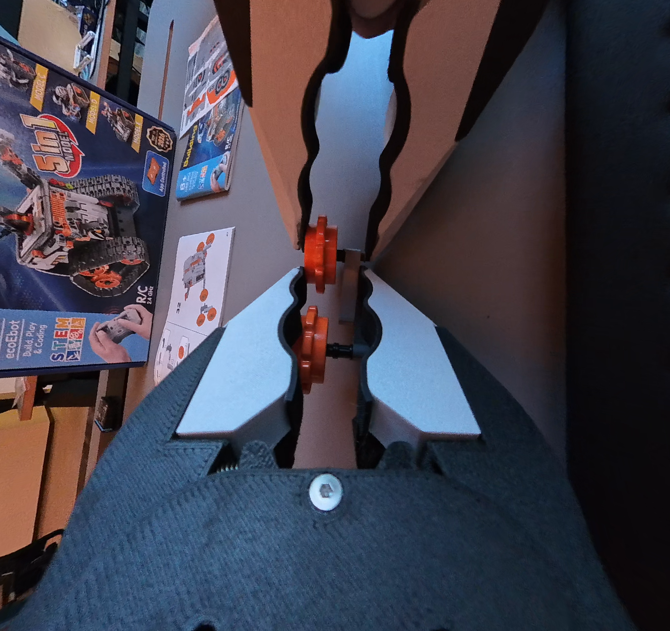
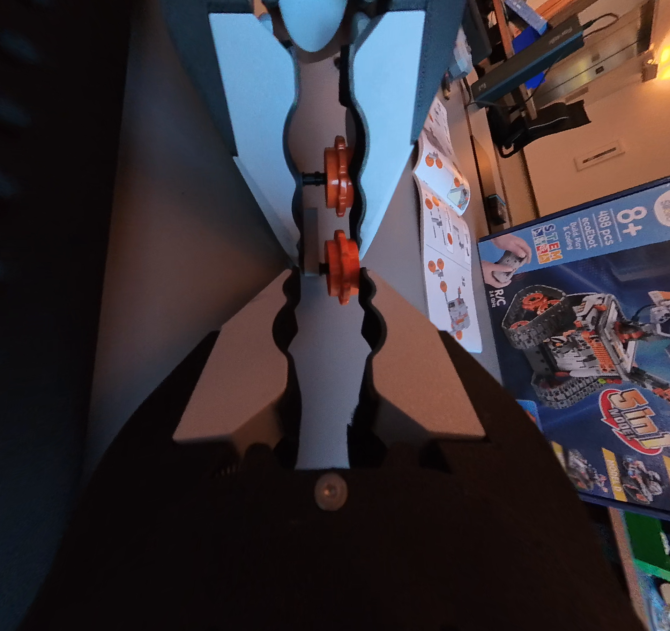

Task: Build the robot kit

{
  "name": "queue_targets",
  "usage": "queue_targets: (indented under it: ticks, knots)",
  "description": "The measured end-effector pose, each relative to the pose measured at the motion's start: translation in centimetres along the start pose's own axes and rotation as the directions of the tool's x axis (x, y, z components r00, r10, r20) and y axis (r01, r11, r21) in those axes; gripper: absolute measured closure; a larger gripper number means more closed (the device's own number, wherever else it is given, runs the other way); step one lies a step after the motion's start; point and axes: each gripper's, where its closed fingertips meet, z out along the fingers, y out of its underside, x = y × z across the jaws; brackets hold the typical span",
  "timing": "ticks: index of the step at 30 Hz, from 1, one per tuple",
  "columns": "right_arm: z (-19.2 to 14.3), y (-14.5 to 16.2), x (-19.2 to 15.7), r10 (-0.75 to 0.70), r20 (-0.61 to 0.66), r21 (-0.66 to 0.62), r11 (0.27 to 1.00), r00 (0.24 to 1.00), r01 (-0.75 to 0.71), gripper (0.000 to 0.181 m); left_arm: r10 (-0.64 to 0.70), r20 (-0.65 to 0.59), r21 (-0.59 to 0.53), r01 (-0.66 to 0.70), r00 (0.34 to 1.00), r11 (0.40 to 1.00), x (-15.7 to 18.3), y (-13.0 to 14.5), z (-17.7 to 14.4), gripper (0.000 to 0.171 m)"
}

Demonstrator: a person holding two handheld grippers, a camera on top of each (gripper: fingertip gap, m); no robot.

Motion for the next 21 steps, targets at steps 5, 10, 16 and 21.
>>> queue_targets:
  ticks: [5, 10, 16, 21]
  knots:
    - [0.05, 0.15, 0.02, 0.07, 0.032, -0.027, 0.997, 0.997, -0.069, 0.15, -0.013, 0.012, -0.011, 0.014, 1.0, 1.0, -0.03, 0.0, 0.04, 0.145]
    - [0.16, 0.22, 0.1, 0.092, 0.037, -0.065, 0.994, 0.995, -0.089, 0.151, -0.036, 0.016, -0.013, 0.036, 0.999, 0.999, -0.09, 0.1, 0.04, 0.145]
    - [0.49, 0.21, 0.37, 0.143, 0.04, -0.085, 0.987, 0.989, -0.139, 0.151, -0.087, 0.013, -0.015, 0.087, 0.996, 0.996, -0.37, 0.45, 0.08, 0.145]
    - [0.73, 0.14, 0.64, 0.159, 0.033, -0.093, 0.984, 0.987, -0.155, 0.151, -0.146, 0.003, 0.007, 0.146, 0.989, 0.989, -0.61, 0.7, 0.11, 0.144]
